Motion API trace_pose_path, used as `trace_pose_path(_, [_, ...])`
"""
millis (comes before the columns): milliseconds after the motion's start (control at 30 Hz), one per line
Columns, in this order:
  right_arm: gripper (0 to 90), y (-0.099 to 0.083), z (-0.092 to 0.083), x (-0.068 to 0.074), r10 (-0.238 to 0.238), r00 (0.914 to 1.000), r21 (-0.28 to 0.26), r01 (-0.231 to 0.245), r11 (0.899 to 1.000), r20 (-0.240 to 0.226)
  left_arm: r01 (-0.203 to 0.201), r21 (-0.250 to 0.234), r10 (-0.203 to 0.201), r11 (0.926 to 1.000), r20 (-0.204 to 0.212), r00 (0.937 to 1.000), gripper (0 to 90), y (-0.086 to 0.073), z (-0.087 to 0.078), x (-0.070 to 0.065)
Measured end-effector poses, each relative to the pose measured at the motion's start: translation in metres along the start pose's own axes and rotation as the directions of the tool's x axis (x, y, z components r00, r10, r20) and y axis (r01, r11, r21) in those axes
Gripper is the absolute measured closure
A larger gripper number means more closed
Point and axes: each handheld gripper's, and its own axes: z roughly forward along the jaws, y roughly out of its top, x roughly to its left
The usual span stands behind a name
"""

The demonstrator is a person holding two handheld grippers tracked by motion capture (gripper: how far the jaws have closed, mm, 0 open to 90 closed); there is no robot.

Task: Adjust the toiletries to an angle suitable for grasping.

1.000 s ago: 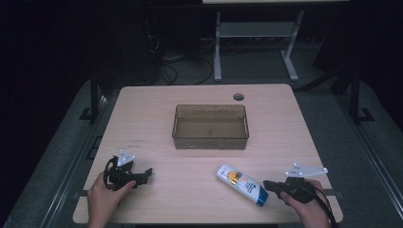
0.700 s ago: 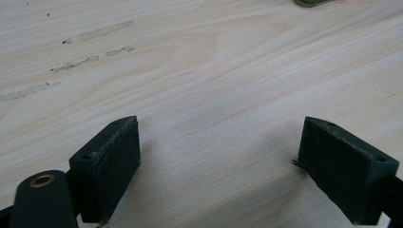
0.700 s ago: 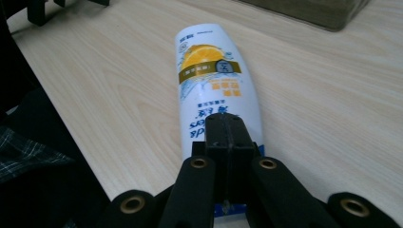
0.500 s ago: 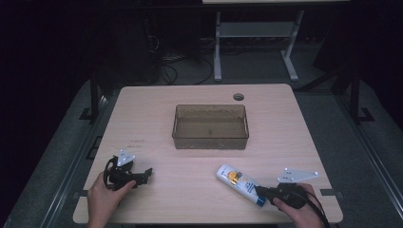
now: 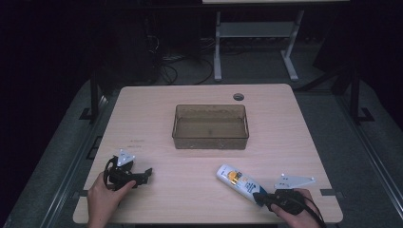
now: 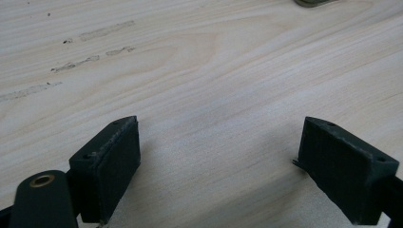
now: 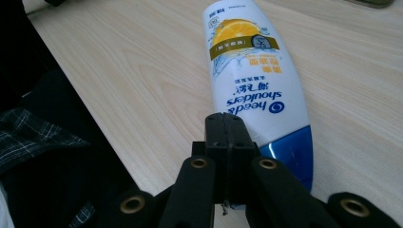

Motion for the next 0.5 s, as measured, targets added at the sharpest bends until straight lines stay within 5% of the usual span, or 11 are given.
trace_pose_path(500, [90.0, -0.0021, 0.003, -0.007, -0.002, 0.9995, 0.03, 0.001, 1.0, 0.033, 0.0, 0.0, 0.0, 1.0, 0.0, 1.0, 12.8, 0.0, 0.0, 0.0])
